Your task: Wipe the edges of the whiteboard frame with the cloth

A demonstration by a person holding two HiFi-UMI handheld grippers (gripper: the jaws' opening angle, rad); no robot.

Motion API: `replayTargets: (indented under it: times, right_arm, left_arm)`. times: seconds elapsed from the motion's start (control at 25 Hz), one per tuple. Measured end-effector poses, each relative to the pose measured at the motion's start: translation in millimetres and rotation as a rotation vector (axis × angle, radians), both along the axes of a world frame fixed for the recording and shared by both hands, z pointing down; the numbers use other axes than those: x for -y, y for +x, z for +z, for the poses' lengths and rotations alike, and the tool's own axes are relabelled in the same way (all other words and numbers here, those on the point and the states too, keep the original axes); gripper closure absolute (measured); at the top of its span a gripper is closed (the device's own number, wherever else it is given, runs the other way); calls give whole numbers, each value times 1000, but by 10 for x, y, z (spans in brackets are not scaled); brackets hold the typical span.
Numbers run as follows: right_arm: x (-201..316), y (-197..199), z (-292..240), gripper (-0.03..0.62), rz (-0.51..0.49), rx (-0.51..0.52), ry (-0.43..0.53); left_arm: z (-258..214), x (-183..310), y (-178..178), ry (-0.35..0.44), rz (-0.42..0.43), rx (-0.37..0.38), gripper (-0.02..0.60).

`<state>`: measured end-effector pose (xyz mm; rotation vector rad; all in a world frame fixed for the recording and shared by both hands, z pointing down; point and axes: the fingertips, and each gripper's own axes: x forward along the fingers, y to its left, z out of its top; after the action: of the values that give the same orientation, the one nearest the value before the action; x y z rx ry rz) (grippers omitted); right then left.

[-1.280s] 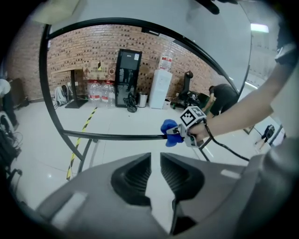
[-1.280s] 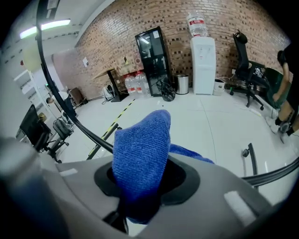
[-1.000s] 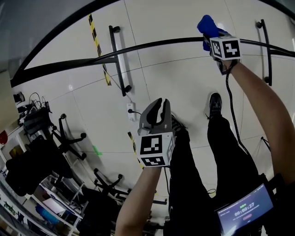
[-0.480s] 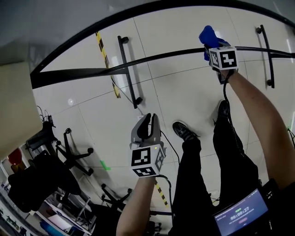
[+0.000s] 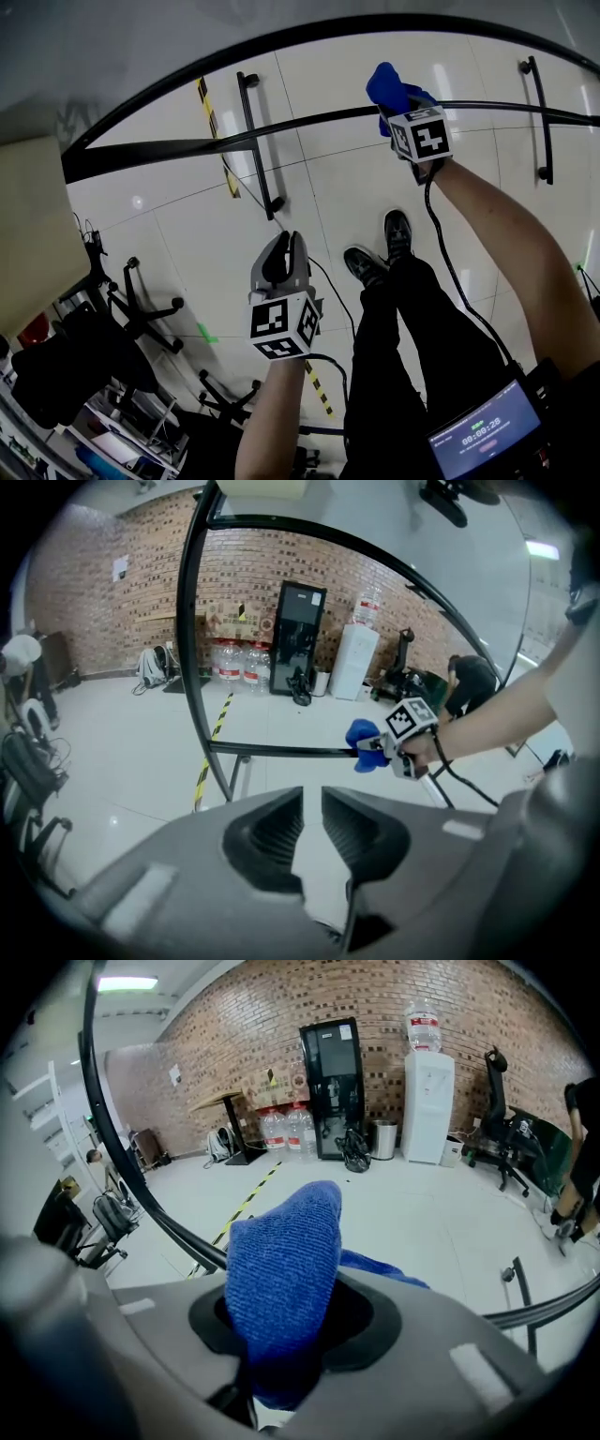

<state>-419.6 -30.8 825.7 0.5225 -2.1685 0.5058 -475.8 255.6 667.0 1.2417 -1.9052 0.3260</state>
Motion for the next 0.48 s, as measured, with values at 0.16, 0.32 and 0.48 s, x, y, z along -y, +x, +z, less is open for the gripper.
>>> replayTargets:
  times: [0.16, 0.32, 0.48]
  right_arm:
    - [-73, -91, 21, 448, -1, -17, -6]
    - [-299, -364, 106, 448, -27, -50, -23]
    - [-421, -491, 109, 448, -10, -69, -30]
  left_arm:
    - [-127, -95, -109, 21, -38, 9, 518]
    - [-143, -371, -326, 11, -49, 33, 519]
    - [-133, -550, -432, 0, -20, 19, 518]
